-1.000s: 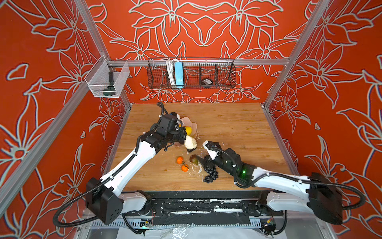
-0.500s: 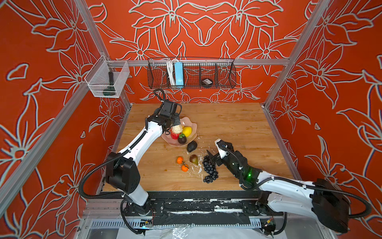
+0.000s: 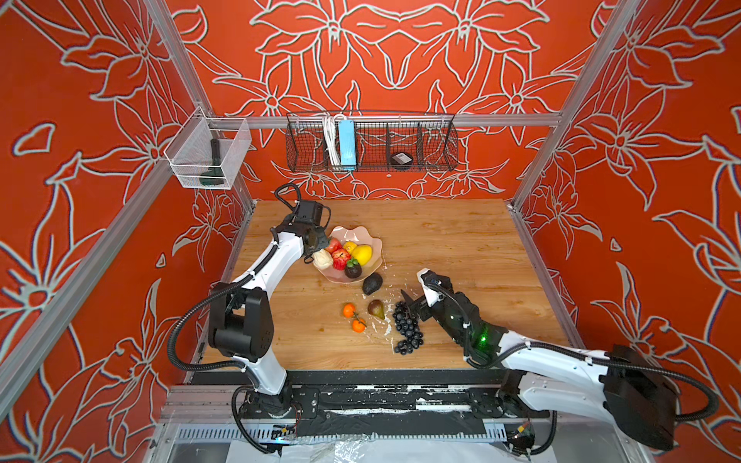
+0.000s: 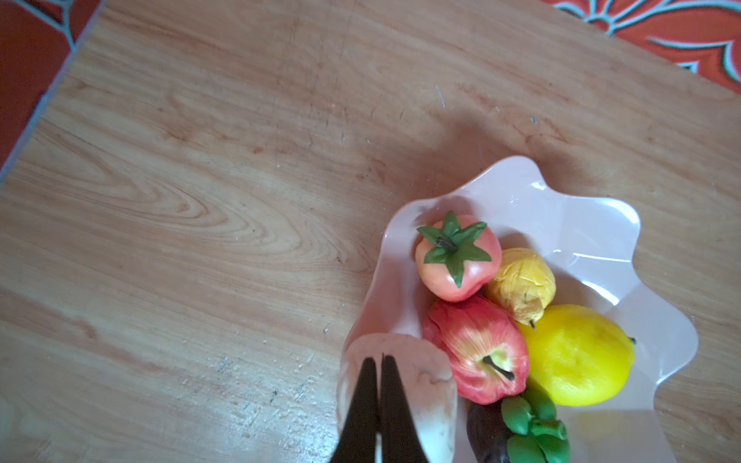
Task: Arrange fruit in a fruit bowl
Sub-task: Place the fruit in the fruit bowl.
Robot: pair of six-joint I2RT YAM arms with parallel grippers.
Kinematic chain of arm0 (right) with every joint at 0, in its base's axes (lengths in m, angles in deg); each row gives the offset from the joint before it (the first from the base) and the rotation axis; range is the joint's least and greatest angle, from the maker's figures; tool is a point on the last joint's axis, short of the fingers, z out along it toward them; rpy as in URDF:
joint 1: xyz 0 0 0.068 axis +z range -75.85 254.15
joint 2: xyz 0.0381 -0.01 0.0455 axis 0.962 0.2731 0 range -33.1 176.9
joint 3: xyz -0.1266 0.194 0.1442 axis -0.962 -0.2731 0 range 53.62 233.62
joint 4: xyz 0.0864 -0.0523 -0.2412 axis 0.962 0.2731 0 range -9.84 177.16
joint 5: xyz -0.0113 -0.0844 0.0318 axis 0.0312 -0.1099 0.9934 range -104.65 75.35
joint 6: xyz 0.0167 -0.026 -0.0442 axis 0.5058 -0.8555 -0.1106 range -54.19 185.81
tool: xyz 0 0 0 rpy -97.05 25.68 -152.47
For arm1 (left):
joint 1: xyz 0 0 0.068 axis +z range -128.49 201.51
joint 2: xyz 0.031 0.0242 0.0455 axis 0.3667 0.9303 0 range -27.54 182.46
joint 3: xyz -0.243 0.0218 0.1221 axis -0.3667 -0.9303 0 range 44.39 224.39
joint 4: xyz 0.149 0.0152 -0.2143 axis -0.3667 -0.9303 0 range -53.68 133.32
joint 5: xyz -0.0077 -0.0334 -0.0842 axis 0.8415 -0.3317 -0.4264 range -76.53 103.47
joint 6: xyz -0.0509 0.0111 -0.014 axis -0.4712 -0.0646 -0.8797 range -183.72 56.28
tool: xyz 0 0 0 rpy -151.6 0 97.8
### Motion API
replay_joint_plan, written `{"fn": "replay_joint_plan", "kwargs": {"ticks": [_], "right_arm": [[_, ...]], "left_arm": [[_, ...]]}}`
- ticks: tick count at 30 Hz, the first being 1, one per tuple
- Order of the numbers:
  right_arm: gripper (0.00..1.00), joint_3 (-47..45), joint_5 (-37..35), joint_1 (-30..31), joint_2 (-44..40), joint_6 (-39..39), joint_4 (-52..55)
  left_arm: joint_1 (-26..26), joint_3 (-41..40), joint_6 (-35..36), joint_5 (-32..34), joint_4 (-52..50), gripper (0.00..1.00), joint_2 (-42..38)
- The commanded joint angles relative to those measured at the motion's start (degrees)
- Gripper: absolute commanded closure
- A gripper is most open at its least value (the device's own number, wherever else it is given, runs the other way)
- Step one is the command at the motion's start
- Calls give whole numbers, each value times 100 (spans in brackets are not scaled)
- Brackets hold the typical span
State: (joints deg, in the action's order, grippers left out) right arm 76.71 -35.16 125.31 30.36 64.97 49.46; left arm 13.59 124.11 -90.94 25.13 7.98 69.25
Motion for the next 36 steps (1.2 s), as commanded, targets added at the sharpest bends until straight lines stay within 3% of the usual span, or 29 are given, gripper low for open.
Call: {"fn": "replay_joint_plan", "kwargs": {"ticks": [1, 17, 23, 31, 36], "right_arm": [[2, 73, -41, -22, 59, 84, -103], [2, 98, -92, -27, 70, 75, -59], [2, 108, -78, -28, 80, 84, -42], [2, 123, -78, -31, 96, 80, -15], [2, 180, -86, -35, 128, 111, 99]], "left_arm": [[61, -22, -158, -197, 46, 100, 28], [168, -71, -287, -709, 185, 100, 244], [168, 7, -299, -682, 171, 83, 271], [173, 140, -319, -689, 79, 76, 232], [164, 102, -406, -752, -45, 55, -17]]}}
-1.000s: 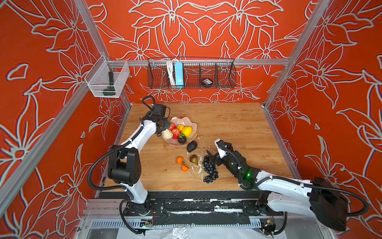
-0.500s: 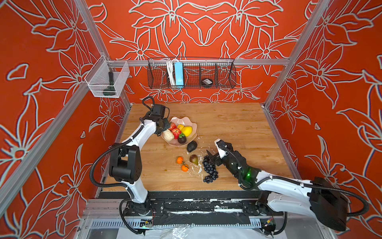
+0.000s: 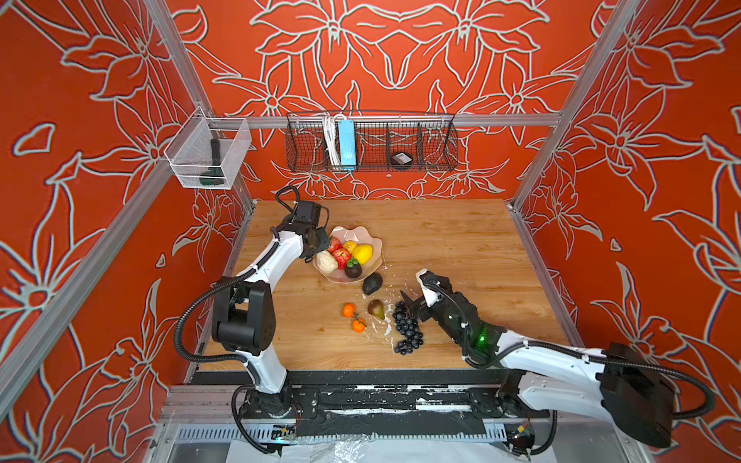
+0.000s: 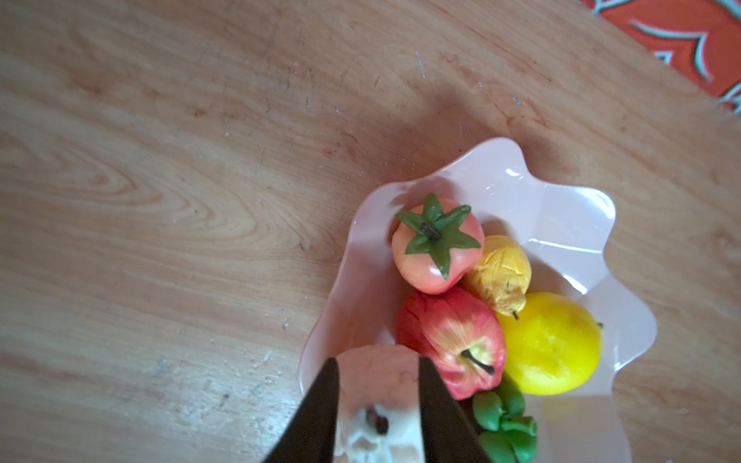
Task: Arrange fruit in a fruit bowl
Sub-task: Place the fruit in the fruit bowl, then move the fruit to the center of the table.
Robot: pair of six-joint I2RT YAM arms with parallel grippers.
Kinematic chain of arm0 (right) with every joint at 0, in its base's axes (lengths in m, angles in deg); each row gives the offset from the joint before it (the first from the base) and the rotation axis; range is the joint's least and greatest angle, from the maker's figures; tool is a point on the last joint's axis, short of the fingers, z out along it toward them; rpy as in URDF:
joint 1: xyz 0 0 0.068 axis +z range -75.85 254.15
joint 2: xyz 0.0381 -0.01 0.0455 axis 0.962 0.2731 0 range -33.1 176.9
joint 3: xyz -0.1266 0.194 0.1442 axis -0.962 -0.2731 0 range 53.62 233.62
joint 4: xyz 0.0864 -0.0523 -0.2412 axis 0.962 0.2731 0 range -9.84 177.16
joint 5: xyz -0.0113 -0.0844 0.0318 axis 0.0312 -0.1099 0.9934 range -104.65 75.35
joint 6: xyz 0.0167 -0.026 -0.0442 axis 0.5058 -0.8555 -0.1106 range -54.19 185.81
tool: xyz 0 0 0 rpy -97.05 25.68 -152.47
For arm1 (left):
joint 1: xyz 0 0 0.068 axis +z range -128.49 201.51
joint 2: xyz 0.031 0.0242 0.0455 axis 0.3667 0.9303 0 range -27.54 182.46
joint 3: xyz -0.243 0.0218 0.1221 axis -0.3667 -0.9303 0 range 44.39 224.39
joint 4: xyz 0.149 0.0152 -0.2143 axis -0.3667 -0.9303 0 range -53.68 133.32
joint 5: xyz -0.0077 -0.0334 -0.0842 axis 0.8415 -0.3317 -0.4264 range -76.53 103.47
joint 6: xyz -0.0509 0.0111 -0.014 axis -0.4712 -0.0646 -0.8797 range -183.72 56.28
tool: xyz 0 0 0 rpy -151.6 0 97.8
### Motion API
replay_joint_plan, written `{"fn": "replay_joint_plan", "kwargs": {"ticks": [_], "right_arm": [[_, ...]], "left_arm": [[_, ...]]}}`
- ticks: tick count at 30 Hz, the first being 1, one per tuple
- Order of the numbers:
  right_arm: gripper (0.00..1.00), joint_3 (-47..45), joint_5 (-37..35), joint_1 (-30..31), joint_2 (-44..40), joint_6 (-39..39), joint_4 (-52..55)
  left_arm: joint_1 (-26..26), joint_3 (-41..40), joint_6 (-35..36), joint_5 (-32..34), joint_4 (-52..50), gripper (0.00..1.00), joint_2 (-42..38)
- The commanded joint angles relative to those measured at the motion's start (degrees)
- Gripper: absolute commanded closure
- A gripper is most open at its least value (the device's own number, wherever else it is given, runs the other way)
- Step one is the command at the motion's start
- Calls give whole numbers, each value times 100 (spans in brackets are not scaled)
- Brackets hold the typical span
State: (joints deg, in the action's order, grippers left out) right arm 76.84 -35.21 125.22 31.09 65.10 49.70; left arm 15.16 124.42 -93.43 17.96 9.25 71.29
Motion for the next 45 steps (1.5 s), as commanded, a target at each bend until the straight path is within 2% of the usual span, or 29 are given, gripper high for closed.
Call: {"fn": "replay_joint_plan", "kwargs": {"ticks": [1, 4, 7, 15, 19, 23, 26, 34, 45], "right_arm": [[2, 210, -76, -34, 66, 120, 148], [3, 437, -47, -42, 69, 255, 628], [3, 752, 123, -77, 85, 383, 1268], [6, 1826, 1253, -280, 703, 783, 2948], [6, 2238, 1494, -335, 1287, 1045, 3222], [2, 2625, 2009, -331, 1930, 1112, 3286], [2, 2879, 1960, -334, 2382, 1135, 3349], [2, 3566, 1458, -325, 3340, 1109, 3383], [2, 4433, 726, -67, 4375, 1129, 3345]], "left_arm": [[8, 47, -203, -49, -211, 48, -321], [-5, -252, -606, 126, -322, 33, -885], [-23, -1072, -930, 89, 216, 28, -1929], [-515, -2954, -1158, 49, 1162, 23, -4386], [-727, -3957, -1156, -40, 1723, 23, -5171], [-736, -4643, -1007, -22, 1948, 21, -5640], [-736, -4951, -869, 84, 1938, 16, -5921], [-736, -5570, -669, 277, 2151, 13, -6644], [-736, -5551, -685, 364, 2062, 12, -6690]]}}
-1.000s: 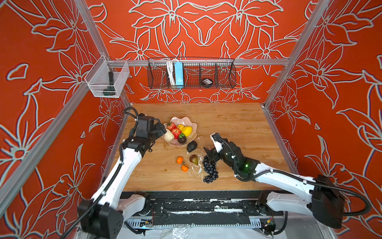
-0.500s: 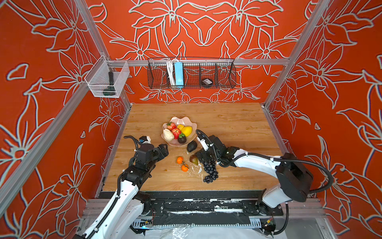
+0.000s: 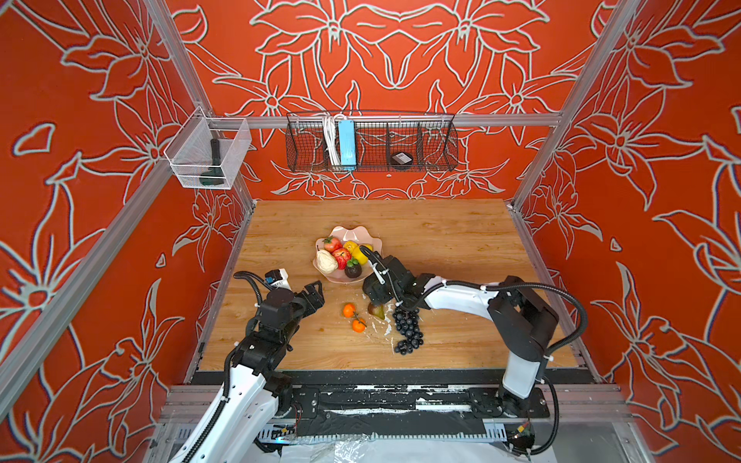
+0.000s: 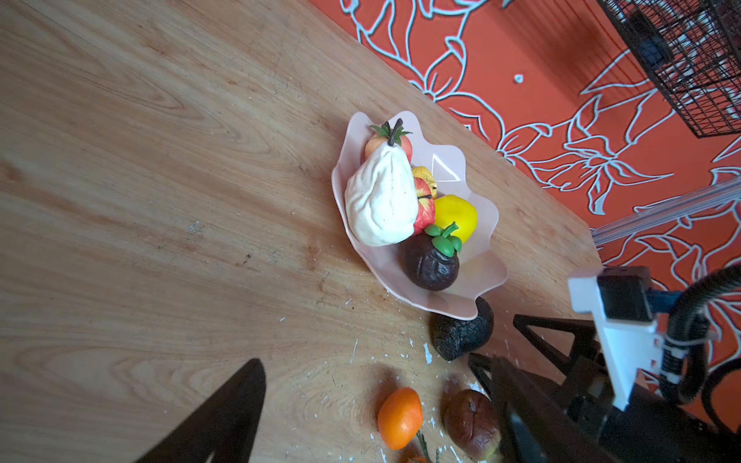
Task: Arrange fruit in a fruit bowl
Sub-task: Move the fruit to the center of the table.
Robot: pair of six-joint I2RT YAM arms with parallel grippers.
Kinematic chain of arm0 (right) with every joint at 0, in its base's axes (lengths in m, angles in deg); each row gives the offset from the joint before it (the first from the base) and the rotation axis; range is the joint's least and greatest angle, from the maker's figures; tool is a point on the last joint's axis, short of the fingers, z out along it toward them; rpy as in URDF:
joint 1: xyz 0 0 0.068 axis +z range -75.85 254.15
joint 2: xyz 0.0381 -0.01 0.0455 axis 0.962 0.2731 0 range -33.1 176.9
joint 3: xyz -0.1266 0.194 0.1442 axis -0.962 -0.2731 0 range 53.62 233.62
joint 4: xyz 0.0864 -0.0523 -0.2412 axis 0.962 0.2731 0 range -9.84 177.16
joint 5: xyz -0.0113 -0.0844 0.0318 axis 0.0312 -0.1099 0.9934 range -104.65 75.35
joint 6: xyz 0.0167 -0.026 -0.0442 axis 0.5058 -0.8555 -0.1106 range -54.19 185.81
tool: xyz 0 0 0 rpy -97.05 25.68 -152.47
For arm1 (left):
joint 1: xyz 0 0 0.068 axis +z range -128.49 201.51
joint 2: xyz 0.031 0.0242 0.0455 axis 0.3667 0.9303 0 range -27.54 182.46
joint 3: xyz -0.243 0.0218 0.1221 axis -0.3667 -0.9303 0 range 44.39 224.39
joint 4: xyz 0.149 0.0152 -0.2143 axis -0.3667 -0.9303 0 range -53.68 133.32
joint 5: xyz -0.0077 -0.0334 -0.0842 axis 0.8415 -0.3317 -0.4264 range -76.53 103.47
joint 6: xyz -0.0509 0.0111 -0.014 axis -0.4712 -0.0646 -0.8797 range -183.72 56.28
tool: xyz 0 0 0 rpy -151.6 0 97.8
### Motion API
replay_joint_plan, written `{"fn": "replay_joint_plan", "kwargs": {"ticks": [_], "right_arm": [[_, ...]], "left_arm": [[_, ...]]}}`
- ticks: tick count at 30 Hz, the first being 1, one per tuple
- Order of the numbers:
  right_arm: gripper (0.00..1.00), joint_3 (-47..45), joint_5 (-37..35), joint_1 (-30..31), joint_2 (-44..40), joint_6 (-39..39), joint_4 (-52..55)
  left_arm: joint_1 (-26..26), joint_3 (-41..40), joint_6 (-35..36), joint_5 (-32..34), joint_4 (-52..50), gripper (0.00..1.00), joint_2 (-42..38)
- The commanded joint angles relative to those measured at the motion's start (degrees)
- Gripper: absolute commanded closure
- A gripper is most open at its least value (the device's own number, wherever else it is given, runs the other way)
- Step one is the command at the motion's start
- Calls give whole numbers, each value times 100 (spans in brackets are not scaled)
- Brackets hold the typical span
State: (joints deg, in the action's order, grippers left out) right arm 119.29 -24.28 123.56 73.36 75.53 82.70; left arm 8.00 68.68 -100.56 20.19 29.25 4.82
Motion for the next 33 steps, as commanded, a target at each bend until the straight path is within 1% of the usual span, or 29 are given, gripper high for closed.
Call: {"fn": "replay_joint_plan", "kwargs": {"ticks": [1, 9, 12, 18, 22, 26, 28, 33], "right_arm": [[2, 230, -424, 112, 207, 105, 44], [2, 431, -642, 157, 537, 168, -54], [2, 473, -848, 157, 596, 191, -3], [2, 122, -1452, 126, 309, 211, 29], [2, -112, -1586, -12, 52, 297, 27], [2, -289, -1549, -221, -179, 415, 51], [2, -417, -1366, -314, -297, 411, -87], [2, -512, -417, -384, -366, 76, -483]], "left_arm": [[-19, 16, 27, 144, 62, 12, -41], [-19, -21, 13, 136, 123, 12, -10], [-19, -21, 27, 136, 136, 12, 28], [-19, -12, 37, 136, 132, 12, 51], [-19, -17, 43, 111, 149, 12, 53], [-15, -12, 41, 110, 143, 12, 60], [-19, -17, 50, 106, 141, 12, 60], [-19, -4, 47, 106, 141, 12, 84]]}}
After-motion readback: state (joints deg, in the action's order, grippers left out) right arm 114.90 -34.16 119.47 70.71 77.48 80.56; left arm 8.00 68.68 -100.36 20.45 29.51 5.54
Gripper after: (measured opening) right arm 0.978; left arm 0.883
